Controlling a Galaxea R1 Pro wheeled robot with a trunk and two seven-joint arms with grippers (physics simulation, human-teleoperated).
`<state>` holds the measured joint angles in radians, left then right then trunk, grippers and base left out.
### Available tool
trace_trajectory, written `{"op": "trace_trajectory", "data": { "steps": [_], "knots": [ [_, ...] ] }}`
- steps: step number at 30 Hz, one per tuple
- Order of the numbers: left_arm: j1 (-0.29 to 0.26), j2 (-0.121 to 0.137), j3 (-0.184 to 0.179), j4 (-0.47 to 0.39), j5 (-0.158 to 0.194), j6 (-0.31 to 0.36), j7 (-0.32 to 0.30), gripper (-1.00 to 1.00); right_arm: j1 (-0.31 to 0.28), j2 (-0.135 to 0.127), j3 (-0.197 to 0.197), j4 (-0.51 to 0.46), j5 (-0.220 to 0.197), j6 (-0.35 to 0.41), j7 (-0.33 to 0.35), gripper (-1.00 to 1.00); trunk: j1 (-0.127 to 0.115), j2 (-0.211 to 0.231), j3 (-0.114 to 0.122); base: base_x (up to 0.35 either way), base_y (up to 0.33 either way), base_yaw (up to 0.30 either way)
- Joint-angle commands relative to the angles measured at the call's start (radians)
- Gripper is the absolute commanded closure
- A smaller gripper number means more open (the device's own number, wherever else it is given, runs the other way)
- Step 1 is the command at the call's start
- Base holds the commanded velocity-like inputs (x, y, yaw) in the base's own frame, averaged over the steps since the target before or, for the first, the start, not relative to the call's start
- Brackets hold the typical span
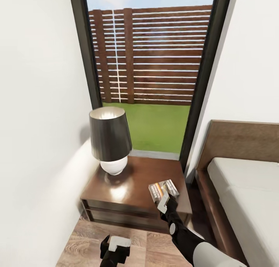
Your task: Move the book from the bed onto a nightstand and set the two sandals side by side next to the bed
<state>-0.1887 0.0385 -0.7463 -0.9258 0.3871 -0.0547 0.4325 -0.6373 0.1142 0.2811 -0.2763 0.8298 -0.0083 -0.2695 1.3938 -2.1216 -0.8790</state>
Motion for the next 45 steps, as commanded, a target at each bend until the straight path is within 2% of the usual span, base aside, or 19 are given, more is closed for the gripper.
{"op": "trace_trajectory", "data": {
  "steps": [1,41,45],
  "knots": [
    [-0.001,0.001,-0.007,0.000,0.010,-0.006,0.008,-1.00,-0.001,0.000,0.000,0.002,0.008,-0.001,-0.005,-1.00,-0.001,0.000,-0.001,-0.314,0.000,0.000],
    [-0.001,0.002,-0.004,0.002,0.014,-0.010,0.012,-1.00,-0.001,0.001,-0.002,-0.004,0.005,-0.004,-0.008,-1.00,-0.001,0.000,-0.001,-0.019,0.000,0.000],
    [-0.001,0.001,-0.003,0.002,0.016,-0.009,0.011,-1.00,-0.001,0.001,-0.002,-0.004,0.005,-0.004,-0.010,-1.00,-0.001,0.000,0.000,-0.157,0.213,-0.179]
  ]
}}
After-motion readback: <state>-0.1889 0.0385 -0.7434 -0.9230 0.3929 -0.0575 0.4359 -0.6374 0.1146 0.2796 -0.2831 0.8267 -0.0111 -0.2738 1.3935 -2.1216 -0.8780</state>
